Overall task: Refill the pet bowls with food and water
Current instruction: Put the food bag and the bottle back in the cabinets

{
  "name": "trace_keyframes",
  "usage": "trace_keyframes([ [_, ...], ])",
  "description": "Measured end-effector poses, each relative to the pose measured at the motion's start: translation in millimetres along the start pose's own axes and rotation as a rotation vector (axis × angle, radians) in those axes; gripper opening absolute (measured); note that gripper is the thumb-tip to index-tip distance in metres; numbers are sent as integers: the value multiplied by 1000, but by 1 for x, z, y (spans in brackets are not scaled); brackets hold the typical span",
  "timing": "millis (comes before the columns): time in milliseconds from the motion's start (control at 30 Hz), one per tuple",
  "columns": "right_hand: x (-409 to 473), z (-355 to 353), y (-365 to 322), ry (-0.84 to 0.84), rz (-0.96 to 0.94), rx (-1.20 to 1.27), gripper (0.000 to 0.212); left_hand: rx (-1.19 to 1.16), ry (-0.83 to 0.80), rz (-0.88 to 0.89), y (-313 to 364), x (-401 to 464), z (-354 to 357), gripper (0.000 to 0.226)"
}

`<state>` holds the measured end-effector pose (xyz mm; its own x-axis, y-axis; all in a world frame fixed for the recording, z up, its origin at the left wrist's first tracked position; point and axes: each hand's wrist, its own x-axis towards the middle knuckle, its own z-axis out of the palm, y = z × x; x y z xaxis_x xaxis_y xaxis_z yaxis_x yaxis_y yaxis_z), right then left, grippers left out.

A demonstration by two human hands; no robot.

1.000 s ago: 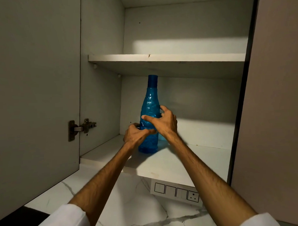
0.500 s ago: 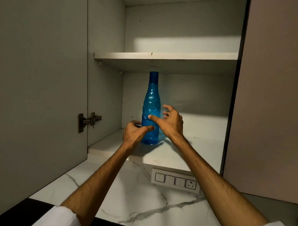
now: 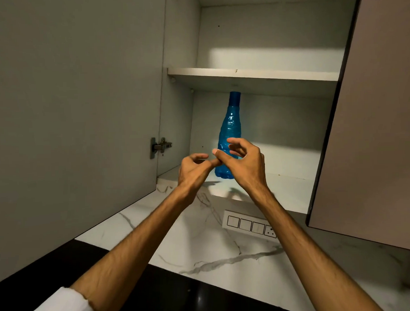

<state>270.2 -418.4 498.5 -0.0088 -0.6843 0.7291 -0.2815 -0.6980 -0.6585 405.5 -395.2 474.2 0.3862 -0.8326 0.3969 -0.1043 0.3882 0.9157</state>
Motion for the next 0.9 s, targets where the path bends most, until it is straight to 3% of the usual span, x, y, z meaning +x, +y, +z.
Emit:
trace_keyframes([
  [100,-15,2,-22,-25,-45,45,56,-41,8,31,14,-23,-17,84],
  [333,-49,16,-74,-106,-198,91,49,-152,83,75,38,-77,-63,55],
  [467,-72,29,-105,-146,-298,97,50,-219,147,102,51,-109,-94,27],
  [900,-144,85,-210,-253,-611,290,39,-263,411,376,90,-198,-195,19],
])
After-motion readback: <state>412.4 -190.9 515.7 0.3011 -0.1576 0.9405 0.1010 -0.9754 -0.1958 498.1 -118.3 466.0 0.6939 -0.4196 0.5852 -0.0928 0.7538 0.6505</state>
